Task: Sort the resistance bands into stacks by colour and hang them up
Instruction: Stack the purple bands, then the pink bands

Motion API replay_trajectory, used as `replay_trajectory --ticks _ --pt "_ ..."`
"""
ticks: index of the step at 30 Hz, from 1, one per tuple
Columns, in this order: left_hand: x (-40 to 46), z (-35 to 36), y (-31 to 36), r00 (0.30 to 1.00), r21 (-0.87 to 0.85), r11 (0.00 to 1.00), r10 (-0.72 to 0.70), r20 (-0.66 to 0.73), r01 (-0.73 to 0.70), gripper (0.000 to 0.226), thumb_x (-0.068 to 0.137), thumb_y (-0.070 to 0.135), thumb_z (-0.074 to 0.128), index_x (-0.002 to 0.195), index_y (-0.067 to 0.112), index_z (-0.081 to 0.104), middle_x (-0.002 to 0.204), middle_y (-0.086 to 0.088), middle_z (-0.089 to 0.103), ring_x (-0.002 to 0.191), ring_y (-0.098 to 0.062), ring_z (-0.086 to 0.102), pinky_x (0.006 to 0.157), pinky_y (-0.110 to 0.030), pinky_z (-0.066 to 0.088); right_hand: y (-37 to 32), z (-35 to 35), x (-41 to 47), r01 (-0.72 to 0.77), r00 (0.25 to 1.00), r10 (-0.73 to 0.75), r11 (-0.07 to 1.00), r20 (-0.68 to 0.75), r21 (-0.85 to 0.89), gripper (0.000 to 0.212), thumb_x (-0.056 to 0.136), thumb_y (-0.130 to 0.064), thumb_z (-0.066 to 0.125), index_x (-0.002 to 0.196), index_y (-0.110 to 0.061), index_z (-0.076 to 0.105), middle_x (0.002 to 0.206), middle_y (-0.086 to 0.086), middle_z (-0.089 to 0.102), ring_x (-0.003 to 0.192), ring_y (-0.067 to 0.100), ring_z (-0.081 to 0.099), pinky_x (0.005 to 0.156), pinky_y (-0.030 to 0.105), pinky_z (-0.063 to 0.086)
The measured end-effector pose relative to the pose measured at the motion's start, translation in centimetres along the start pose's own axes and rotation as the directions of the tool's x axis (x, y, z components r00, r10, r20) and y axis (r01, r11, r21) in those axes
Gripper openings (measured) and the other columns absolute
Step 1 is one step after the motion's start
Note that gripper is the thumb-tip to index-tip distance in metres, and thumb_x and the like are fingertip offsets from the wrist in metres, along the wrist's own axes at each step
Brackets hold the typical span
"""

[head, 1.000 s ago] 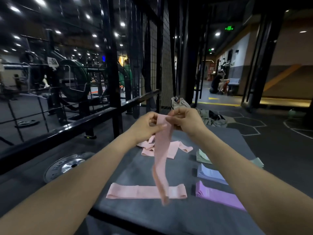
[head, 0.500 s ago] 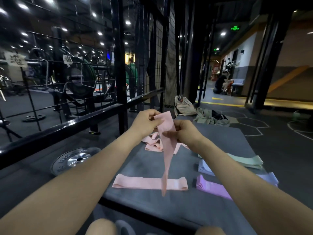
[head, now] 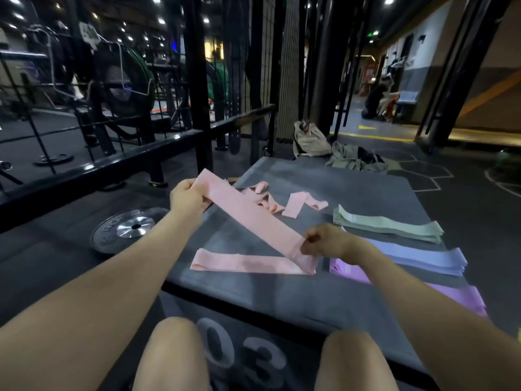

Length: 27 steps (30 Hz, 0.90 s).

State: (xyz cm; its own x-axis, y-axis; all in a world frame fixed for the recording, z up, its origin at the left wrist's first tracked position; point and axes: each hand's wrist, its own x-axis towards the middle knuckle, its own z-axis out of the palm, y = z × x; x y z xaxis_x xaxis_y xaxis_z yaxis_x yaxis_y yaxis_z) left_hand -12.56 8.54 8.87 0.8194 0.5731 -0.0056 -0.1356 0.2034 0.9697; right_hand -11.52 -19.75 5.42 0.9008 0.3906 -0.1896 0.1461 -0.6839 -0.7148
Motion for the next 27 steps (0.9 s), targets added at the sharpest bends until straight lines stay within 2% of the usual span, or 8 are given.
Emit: replay_trajectory --ticks 2,6,11,14,17,19,22,27 --pt "1.2 -1.4 -1.8 0.998 0.057 0.998 -0.028 -0.061 0.031 0.018 0.088 -0.002 0.045 0.079 0.010 0.056 0.089 -0.013 0.060 0.074 -0.020 0.057 0.072 -0.033 0.055 1.0 0.0 0.1 -0.050 0.999 0.050 0.999 -0.006 -0.007 0.012 0.084 -0.010 0.064 0.073 -0.012 0.065 0.068 -0.002 0.058 0.065 0.010 0.050 0.063 0.018 0.042" --pt "2.2 -3.2 -4.9 0.993 0.206 0.973 -0.089 -0.082 0.104 0.014 0.087 -0.002 0.045 0.081 0.006 0.054 0.090 -0.014 0.059 0.072 -0.021 0.057 0.053 -0.026 0.052 2.5 0.0 0.8 -0.172 0.979 0.188 0.969 -0.078 0.175 0.009 0.085 -0.010 0.064 0.077 -0.006 0.064 0.057 0.002 0.052 0.044 0.009 0.043 0.048 0.022 0.037" --pt "2.8 -4.2 -7.6 0.974 0.358 0.907 -0.187 -0.128 0.221 0.019 0.087 -0.004 0.049 0.072 0.007 0.048 0.101 -0.020 0.056 0.088 -0.032 0.058 0.064 -0.038 0.059 3.5 1.0 3.6 -0.227 0.890 0.331 0.918 -0.313 0.325 0.009 0.082 0.003 0.059 0.075 -0.002 0.063 0.050 0.008 0.050 0.041 0.016 0.043 0.042 0.021 0.039" --pt "2.8 -4.9 -8.6 0.964 0.449 0.854 -0.221 -0.146 0.263 0.006 0.086 0.001 0.055 0.093 0.001 0.053 0.102 -0.016 0.054 0.076 -0.023 0.062 0.065 -0.036 0.059 4.6 2.3 5.1 -0.265 0.835 0.399 0.895 -0.380 0.358 0.017 0.077 0.006 0.064 0.063 -0.003 0.060 0.044 0.003 0.056 0.051 0.025 0.054 0.060 0.036 0.055" --pt "2.8 -5.4 -9.6 0.955 0.459 0.838 -0.256 -0.147 0.295 0.009 0.085 0.001 0.058 0.094 0.002 0.055 0.095 -0.012 0.054 0.067 -0.020 0.062 0.067 -0.034 0.057 5.4 3.6 6.2 -0.275 0.808 0.423 0.886 -0.410 0.373 0.024 0.074 0.001 0.072 0.057 -0.012 0.059 0.072 0.012 0.065 0.080 0.036 0.066 0.082 0.049 0.055" --pt "2.7 -5.6 -9.9 0.950 0.481 0.819 -0.267 -0.164 0.313 0.006 0.084 0.001 0.060 0.081 0.003 0.056 0.084 -0.010 0.055 0.070 -0.024 0.060 0.061 -0.030 0.059 5.5 4.2 6.6 -0.291 0.801 0.419 0.897 -0.427 0.333 0.026 0.074 -0.004 0.074 0.057 -0.016 0.059 0.082 0.013 0.068 0.088 0.034 0.067 0.082 0.044 0.055" --pt "3.1 -6.0 -10.6 0.955 0.568 0.768 -0.227 -0.191 0.296 0.004 0.081 0.004 0.063 0.079 0.004 0.059 0.092 -0.015 0.061 0.092 -0.031 0.064 0.082 -0.042 0.056 5.4 4.5 6.8 -0.334 0.804 0.403 0.915 -0.437 0.228 0.016 0.079 -0.007 0.071 0.066 -0.014 0.064 0.087 0.010 0.066 0.082 0.028 0.062 0.069 0.031 0.051" --pt "2.9 -6.1 -11.3 0.969 0.699 0.672 -0.181 -0.166 0.245 0.014 0.082 0.007 0.061 0.069 0.009 0.056 0.099 -0.018 0.065 0.093 -0.032 0.063 0.086 -0.035 0.052 5.9 5.0 6.6 -0.359 0.804 0.358 0.929 -0.475 0.093 0.010 0.079 -0.008 0.070 0.089 -0.004 0.070 0.100 0.014 0.070 0.099 0.031 0.063 0.085 0.029 0.046"
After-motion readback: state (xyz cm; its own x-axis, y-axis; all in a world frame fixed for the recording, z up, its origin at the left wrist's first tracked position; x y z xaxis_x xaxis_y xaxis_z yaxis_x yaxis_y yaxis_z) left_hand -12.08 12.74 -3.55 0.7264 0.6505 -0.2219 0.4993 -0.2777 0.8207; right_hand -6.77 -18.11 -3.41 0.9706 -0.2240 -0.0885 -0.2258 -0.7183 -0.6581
